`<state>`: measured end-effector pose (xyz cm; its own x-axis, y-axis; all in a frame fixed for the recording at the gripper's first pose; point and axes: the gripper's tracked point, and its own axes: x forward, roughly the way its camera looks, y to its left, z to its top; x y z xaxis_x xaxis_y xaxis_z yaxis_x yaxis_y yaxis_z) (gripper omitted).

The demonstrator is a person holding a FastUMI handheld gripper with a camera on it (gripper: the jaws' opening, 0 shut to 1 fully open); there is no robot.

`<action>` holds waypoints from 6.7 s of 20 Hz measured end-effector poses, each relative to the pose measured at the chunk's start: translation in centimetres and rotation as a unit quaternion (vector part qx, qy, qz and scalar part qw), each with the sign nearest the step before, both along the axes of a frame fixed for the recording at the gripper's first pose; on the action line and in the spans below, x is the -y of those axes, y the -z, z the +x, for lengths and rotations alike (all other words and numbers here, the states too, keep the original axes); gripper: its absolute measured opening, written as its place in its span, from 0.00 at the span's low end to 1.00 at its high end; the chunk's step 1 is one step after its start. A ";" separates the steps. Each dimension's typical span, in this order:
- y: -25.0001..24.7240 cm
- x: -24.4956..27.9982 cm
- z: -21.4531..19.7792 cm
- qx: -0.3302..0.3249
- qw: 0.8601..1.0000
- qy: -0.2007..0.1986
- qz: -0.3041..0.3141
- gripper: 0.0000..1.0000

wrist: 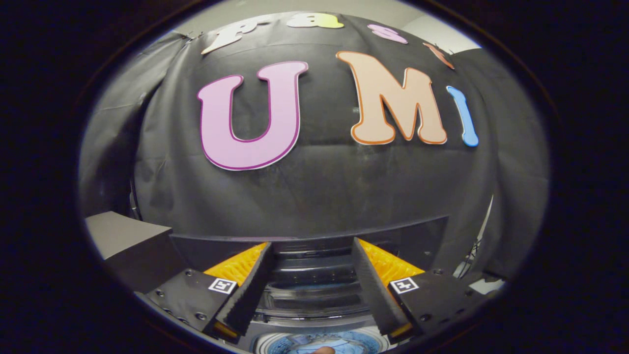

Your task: Put the clothes into the washing machine and then close the washing machine lid.

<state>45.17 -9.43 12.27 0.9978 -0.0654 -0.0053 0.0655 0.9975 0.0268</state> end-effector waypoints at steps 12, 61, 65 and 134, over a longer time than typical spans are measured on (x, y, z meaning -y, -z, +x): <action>6.4 -0.1 -2.8 -0.090 0.996 -0.011 0.013 0.97; 11.0 -2.4 3.7 -0.220 0.965 -0.006 -0.146 0.97; 1.5 -2.3 1.6 -0.076 0.993 0.019 -0.088 0.97; 7.6 -1.9 -25.8 -0.016 0.996 0.039 -0.085 0.98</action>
